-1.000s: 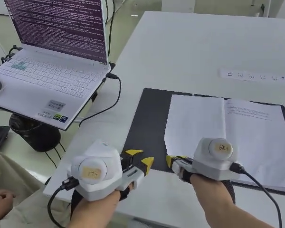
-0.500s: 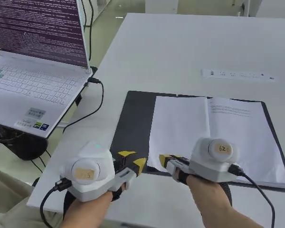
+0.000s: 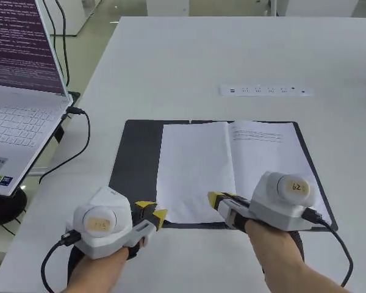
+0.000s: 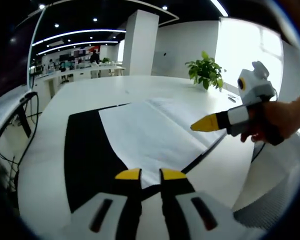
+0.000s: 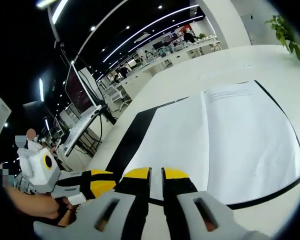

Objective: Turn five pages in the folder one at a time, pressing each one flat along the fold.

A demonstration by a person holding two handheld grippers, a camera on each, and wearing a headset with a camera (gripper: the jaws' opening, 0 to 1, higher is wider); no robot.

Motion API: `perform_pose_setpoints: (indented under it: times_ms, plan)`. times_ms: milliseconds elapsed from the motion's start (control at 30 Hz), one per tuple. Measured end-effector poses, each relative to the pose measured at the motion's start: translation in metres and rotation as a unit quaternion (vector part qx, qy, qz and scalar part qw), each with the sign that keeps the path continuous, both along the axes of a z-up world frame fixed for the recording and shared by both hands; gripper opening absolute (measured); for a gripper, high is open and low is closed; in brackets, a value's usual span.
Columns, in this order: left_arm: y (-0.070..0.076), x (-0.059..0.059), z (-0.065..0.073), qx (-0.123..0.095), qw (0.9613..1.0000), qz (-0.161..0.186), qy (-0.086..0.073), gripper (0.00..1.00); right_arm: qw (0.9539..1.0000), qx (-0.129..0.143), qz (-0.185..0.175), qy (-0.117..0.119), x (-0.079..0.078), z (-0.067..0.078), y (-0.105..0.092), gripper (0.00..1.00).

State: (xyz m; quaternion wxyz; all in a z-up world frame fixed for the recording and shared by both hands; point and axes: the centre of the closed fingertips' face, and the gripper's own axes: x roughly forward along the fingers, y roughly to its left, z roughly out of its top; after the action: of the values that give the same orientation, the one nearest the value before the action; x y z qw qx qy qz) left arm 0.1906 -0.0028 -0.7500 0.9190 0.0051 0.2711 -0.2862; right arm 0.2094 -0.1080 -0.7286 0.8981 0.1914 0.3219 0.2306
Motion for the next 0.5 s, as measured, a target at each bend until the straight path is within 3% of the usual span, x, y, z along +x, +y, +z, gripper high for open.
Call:
perform_pose_setpoints:
  times_ms: [67, 267, 433, 500]
  plan:
    - [-0.002, 0.004, -0.01, 0.004, 1.0, 0.002, 0.009, 0.12, 1.0, 0.002, -0.001, 0.0, 0.002, 0.0, -0.005, 0.07]
    - [-0.004, 0.015, -0.027, 0.005, 0.9999, 0.002, 0.013, 0.11, 1.0, 0.007, 0.0, -0.001, 0.01, 0.001, -0.013, 0.07]
    - [-0.003, 0.016, -0.034, 0.007, 0.9998, 0.008, 0.018, 0.1, 0.9998, 0.021, 0.002, -0.001, 0.02, 0.003, -0.021, 0.07]
    - [-0.001, 0.013, -0.04, 0.019, 0.9995, 0.007, 0.025, 0.1, 0.9997, 0.023, 0.002, 0.002, 0.023, 0.003, -0.025, 0.07]
